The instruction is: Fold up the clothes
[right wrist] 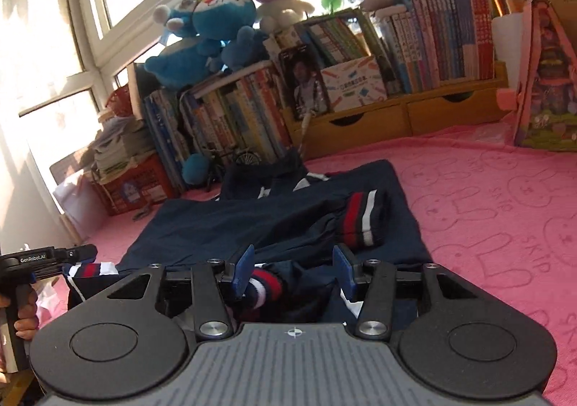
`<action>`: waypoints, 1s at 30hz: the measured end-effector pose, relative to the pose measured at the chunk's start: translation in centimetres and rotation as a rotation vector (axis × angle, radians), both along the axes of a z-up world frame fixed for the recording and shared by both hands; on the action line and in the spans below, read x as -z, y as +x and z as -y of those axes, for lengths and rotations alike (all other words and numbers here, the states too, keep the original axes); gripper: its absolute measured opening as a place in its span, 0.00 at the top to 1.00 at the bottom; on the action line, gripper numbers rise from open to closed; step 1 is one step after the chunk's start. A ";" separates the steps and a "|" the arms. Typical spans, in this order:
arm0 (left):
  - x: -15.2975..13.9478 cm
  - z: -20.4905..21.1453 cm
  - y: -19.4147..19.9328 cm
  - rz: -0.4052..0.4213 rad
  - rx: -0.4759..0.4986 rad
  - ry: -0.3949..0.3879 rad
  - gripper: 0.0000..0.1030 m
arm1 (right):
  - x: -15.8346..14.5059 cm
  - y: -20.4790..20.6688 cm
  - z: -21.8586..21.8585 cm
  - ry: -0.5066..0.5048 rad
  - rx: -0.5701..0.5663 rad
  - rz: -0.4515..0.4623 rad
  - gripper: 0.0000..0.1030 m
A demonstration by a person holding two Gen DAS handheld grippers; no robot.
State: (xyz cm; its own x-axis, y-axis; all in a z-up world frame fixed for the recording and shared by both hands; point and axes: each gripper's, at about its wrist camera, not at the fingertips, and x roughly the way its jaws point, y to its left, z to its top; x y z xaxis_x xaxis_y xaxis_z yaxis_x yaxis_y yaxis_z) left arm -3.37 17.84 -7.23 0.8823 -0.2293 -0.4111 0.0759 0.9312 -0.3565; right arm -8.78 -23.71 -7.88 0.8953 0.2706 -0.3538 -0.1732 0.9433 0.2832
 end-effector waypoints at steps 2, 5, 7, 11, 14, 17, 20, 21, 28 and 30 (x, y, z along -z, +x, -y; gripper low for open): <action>-0.6 -1.5 -0.4 0.017 -0.044 0.032 0.66 | -0.9 -1.0 0.2 -0.120 -0.018 0.056 0.28; -1.1 -2.3 -1.3 0.034 0.007 0.087 0.53 | -1.3 -2.1 -0.6 -0.371 -0.081 0.093 0.24; -1.0 -1.9 -1.9 0.030 0.076 0.120 0.41 | -0.4 -2.3 -1.9 -0.539 -0.161 0.084 0.24; 0.2 1.8 -1.6 -0.011 0.290 0.276 0.19 | 2.0 -1.0 -4.8 -0.682 -0.352 0.029 0.24; 1.1 4.1 -1.2 0.006 0.429 0.362 0.11 | 2.8 0.5 -7.4 -0.721 -0.411 0.037 0.20; 1.6 5.5 -0.1 0.055 0.432 0.430 0.03 | 3.2 2.6 -9.0 -0.731 -0.426 0.075 0.00; 2.5 4.9 1.8 -0.004 0.429 0.333 0.03 | 3.8 5.2 -9.4 -0.635 -0.446 -0.033 0.02; 3.0 4.4 2.2 -0.039 0.424 0.276 0.04 | 4.0 5.7 -9.2 -0.589 -0.456 -0.081 0.10; 4.3 2.3 1.7 -0.081 0.322 0.121 0.59 | 4.0 5.4 -7.8 -0.361 -0.439 -0.230 0.74; 3.1 1.2 0.7 -0.032 0.299 0.004 0.72 | 2.9 4.6 -7.4 -0.342 -0.391 -0.206 0.84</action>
